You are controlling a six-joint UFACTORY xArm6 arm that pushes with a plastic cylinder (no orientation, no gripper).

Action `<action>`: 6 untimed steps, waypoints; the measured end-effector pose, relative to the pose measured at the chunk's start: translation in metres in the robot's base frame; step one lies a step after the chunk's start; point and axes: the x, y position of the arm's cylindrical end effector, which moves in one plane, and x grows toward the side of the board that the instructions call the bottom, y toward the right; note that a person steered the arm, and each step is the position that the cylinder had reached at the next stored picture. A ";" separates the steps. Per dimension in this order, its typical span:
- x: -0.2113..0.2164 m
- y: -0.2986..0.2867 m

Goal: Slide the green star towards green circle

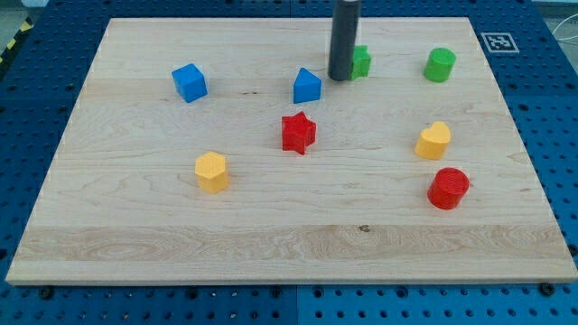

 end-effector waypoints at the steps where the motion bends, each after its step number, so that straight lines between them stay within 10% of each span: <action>1: 0.000 0.015; 6: -0.039 0.024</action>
